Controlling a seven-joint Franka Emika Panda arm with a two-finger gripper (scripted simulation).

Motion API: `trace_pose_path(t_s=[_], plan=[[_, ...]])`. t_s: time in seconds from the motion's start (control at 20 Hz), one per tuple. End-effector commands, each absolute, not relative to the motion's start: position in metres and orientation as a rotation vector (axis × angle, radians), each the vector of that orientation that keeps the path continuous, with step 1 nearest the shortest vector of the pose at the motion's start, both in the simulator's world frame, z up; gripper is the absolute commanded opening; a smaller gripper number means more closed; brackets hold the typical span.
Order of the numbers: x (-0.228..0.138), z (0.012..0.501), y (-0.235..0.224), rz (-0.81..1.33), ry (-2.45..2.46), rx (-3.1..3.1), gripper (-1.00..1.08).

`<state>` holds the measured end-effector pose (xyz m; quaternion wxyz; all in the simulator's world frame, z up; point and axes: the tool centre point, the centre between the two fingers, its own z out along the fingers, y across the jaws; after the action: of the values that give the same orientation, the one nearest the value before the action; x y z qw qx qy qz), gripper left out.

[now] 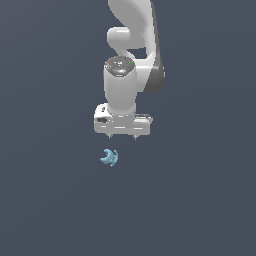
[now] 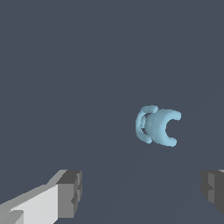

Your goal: Pick up the object and move it to a goal position.

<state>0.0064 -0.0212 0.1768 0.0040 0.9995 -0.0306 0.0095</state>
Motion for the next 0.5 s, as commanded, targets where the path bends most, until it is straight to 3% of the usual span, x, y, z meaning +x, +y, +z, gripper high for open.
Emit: trace_pose_path(t_s=[0.0,0.45], plan=[[0.006,0.177,-0.021,0.03,-0.096,3.132,1.0],[0.006,0.191,-0.035,0.048,-0.057,3.113,1.0]])
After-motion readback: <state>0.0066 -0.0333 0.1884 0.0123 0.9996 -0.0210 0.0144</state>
